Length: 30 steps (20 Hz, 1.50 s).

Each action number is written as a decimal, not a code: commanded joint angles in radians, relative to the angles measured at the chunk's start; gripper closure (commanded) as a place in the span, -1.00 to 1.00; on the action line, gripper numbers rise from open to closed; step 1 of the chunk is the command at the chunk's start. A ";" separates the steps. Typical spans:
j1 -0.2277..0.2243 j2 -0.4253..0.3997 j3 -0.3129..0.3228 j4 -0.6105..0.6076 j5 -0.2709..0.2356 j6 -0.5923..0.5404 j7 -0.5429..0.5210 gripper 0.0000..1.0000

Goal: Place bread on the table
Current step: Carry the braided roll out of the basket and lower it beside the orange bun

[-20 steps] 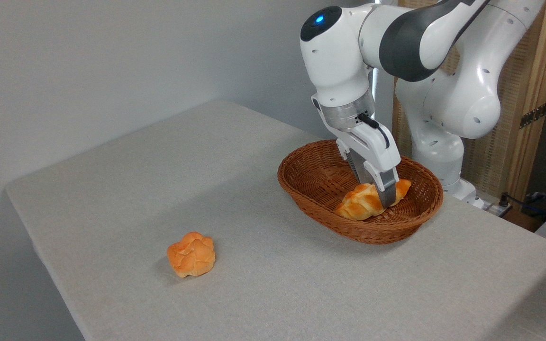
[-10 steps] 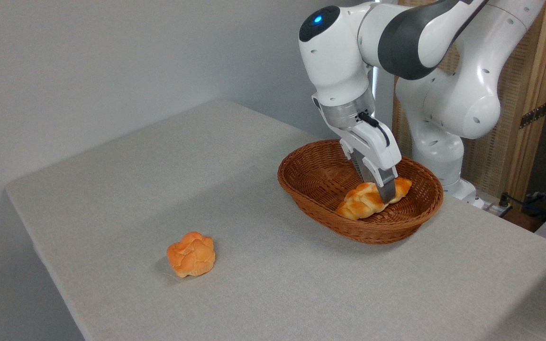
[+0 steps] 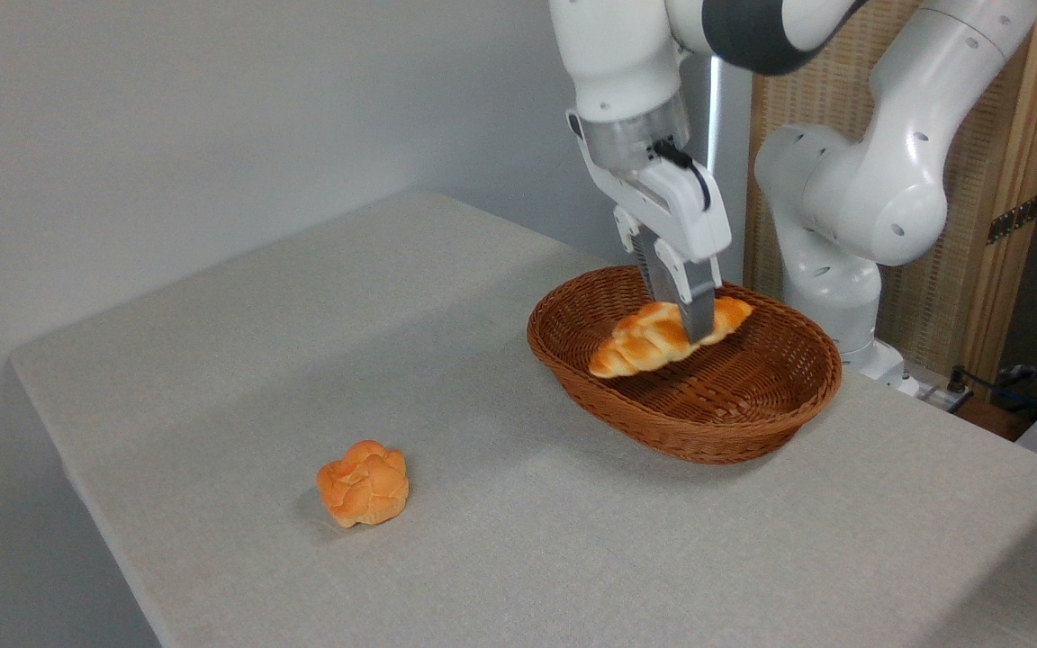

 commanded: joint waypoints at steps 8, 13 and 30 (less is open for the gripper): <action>-0.092 0.383 0.108 0.498 -0.118 0.033 0.003 -0.12; -0.078 0.522 0.125 0.529 -0.098 0.213 0.006 -0.25; -0.089 0.719 0.162 0.527 -0.072 0.495 0.005 -1.00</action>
